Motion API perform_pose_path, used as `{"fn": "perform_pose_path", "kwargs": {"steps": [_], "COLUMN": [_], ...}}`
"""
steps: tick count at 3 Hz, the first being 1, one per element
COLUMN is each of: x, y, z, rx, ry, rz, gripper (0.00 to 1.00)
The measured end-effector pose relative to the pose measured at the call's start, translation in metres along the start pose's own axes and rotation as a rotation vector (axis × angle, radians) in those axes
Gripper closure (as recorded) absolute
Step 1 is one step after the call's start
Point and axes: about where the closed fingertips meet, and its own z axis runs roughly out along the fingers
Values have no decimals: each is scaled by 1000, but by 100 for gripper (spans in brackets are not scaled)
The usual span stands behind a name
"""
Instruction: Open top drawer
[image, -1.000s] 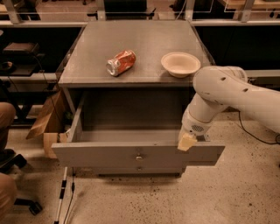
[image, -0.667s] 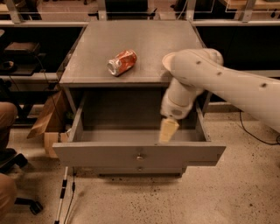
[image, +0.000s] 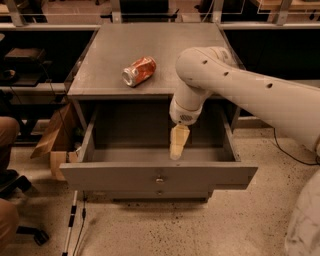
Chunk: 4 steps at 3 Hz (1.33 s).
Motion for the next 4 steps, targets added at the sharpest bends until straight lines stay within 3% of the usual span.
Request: {"fn": "perform_pose_path", "kwargs": {"steps": [3,4], "x": [59,72], "y": [45,64], "z": [24,25], "rx": [-49,-78], "ry": [11,37], "rz": [114,117], "gripper": [0,0]}}
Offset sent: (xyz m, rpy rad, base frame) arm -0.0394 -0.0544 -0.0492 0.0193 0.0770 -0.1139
